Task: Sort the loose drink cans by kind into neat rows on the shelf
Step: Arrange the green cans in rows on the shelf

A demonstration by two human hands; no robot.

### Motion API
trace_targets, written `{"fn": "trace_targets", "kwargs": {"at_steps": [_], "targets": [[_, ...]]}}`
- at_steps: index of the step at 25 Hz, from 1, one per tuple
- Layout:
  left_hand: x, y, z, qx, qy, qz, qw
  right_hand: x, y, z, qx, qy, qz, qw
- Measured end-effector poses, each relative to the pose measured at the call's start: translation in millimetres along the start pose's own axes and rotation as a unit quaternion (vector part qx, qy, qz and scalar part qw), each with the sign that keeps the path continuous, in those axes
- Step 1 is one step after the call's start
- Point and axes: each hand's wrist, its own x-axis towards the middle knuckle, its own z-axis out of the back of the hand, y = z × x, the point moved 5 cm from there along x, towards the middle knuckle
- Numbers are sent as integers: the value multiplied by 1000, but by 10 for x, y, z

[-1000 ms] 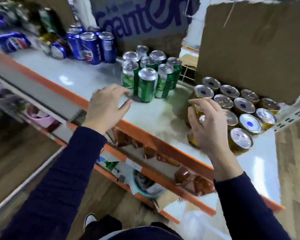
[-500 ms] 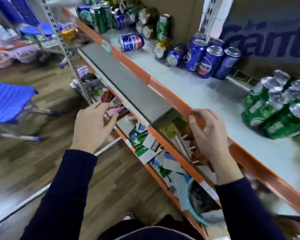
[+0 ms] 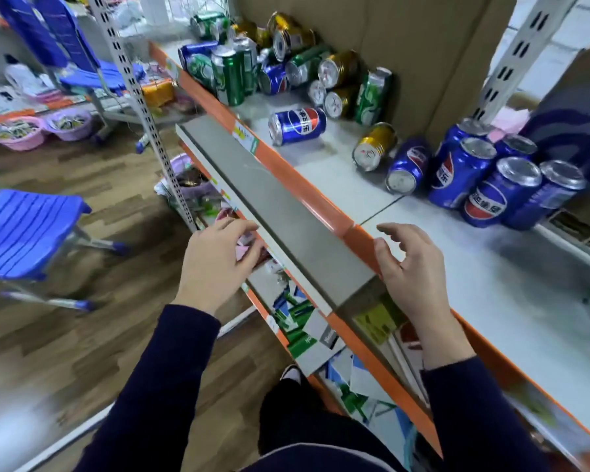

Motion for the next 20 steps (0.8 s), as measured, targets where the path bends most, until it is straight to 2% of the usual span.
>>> {"fn": "trace_targets", "kwargs": {"at_steps": [4, 7, 11, 13, 16, 18, 20], "targets": [[900, 133, -59, 1, -3, -8, 1000, 839, -74, -183, 2, -22, -15, 1000], [1364, 204, -135, -12, -15, -12, 1000, 1524, -113, -303, -36, -5, -19, 999], [1766, 344, -305, -29, -5, -19, 999, 2220, -303, -630, -137, 79, -156, 975], [1954, 414, -399, -41, -2, -23, 999, 2363, -336, -821, -228, 115, -187, 949], [2295, 472, -587, -55, 15, -46, 997, 2420, -306, -1055, -286, 131, -167, 934], [2544, 485, -735, -52, 44, -74, 995, 2433, -323, -1107, -281, 106, -154, 941], [2768, 491, -894, -53, 105, -94, 989, 2449, -374, -1066, -226, 81, -203, 949]]}}
